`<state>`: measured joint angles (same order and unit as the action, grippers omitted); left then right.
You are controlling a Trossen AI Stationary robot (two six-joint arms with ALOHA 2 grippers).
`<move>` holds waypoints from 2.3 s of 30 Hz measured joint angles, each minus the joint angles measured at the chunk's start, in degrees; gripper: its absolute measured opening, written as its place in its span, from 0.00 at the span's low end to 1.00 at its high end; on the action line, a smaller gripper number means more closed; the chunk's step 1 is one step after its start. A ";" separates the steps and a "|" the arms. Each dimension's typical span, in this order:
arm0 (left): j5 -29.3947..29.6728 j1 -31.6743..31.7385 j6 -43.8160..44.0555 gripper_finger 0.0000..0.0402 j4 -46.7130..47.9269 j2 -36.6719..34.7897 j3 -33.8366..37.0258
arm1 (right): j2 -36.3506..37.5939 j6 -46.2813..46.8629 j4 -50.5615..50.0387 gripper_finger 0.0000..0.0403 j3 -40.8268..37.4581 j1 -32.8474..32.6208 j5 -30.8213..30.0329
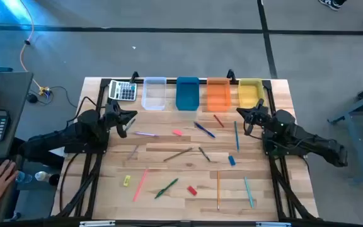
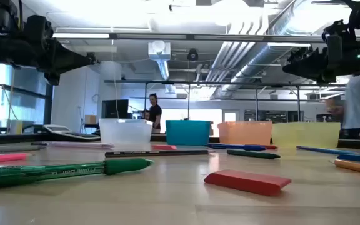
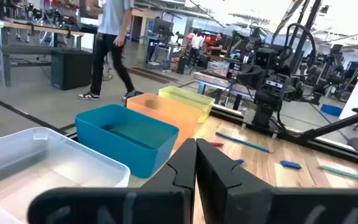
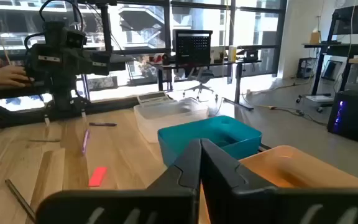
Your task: Sort crayons/erasers/pens/pencils in bins
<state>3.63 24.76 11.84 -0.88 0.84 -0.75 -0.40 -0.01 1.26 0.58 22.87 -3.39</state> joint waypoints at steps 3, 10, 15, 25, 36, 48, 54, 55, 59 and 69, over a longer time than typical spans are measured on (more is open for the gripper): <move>0.01 0.01 0.00 0.00 0.01 0.00 0.00 | 0.00 0.00 0.00 0.00 0.00 -0.02 0.01; -0.01 0.01 0.00 0.00 0.01 0.00 0.00 | 0.00 0.00 -0.01 0.00 0.00 0.00 -0.01; 0.00 0.00 0.00 0.00 0.00 0.00 0.01 | 0.00 0.00 0.01 0.00 0.00 -0.02 0.01; 0.01 0.00 0.00 0.00 0.01 0.00 0.00 | 0.00 0.00 -0.01 0.00 0.00 -0.02 -0.01; -0.01 0.00 0.00 0.00 0.01 0.01 0.01 | 0.00 0.00 0.01 0.00 0.00 -0.02 0.01; -0.01 -0.01 0.00 0.00 -0.01 0.00 0.02 | 0.00 0.00 0.00 0.00 0.00 -0.01 0.01; 0.01 -0.01 0.00 0.00 -0.01 0.02 0.02 | 0.00 0.00 0.00 0.00 0.00 0.00 -0.01; -0.01 0.00 0.00 0.00 0.01 0.01 0.01 | 0.00 0.00 -0.01 0.00 0.00 -0.01 0.00; 0.01 -0.01 0.00 0.00 0.00 0.00 0.01 | 0.00 0.00 0.01 0.00 0.00 0.00 0.01; 0.01 0.01 0.00 0.00 -0.02 0.00 0.02 | 0.00 0.00 2.37 0.00 0.00 -0.02 -0.05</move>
<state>3.64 24.77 11.84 -0.90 0.84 -0.73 -0.40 -0.01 3.64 0.58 22.86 -3.44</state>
